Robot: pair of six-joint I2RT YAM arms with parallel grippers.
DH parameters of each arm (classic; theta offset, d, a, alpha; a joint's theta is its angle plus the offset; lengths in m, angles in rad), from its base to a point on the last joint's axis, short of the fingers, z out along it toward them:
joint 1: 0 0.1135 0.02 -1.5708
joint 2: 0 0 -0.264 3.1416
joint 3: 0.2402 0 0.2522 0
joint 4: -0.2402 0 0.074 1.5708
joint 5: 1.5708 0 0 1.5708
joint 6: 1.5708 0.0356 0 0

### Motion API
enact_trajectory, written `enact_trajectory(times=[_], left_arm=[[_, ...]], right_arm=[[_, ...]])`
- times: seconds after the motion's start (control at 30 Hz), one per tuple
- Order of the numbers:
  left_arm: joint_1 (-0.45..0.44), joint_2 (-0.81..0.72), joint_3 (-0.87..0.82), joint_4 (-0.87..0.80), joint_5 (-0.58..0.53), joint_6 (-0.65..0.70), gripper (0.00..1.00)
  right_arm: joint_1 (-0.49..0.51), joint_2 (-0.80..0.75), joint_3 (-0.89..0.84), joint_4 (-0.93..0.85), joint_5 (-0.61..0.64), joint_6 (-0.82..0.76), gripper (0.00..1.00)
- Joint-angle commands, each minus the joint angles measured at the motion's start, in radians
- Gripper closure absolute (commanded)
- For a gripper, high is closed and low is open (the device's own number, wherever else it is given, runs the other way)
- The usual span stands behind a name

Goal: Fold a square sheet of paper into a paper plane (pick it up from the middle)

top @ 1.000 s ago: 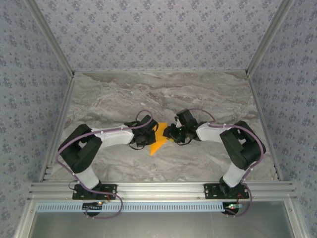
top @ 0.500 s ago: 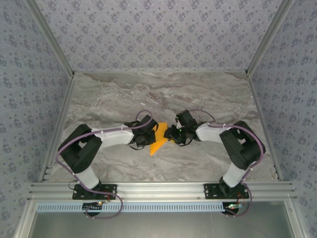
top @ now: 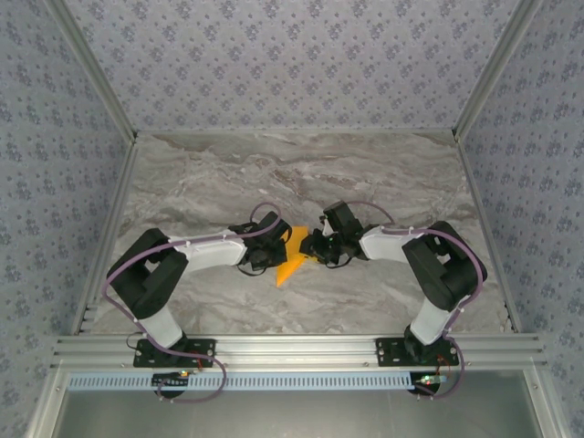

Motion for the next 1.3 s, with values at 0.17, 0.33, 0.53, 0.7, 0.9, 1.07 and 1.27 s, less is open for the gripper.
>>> enact_trajectory(times=[0.17, 0.33, 0.53, 0.7, 0.9, 1.07, 1.27], left_arm=[[0.003, -0.007, -0.017, -0.059, -0.018, 0.01, 1.0], [0.003, -0.01, -0.015, -0.063, -0.015, 0.012, 1.0], [0.006, -0.031, 0.006, -0.095, -0.025, 0.033, 1.0], [0.024, -0.074, 0.033, -0.133, -0.038, 0.06, 0.94], [0.044, -0.156, 0.037, -0.156, -0.044, 0.082, 0.8], [0.045, -0.267, 0.013, -0.132, -0.023, 0.144, 0.63], [0.044, -0.436, -0.041, -0.084, -0.001, 0.205, 0.47]], right_arm=[[0.004, 0.029, -0.003, 0.094, -0.061, 0.057, 0.73], [0.002, 0.033, -0.005, 0.102, -0.07, 0.059, 0.73], [0.008, 0.057, 0.002, 0.125, -0.115, 0.041, 0.75], [0.02, 0.067, 0.023, 0.072, -0.121, -0.009, 0.83], [0.012, 0.018, 0.018, 0.045, -0.09, -0.015, 0.98], [-0.001, -0.121, 0.024, -0.066, 0.022, -0.041, 1.0], [-0.001, -0.315, 0.06, -0.246, 0.185, -0.05, 1.0]])
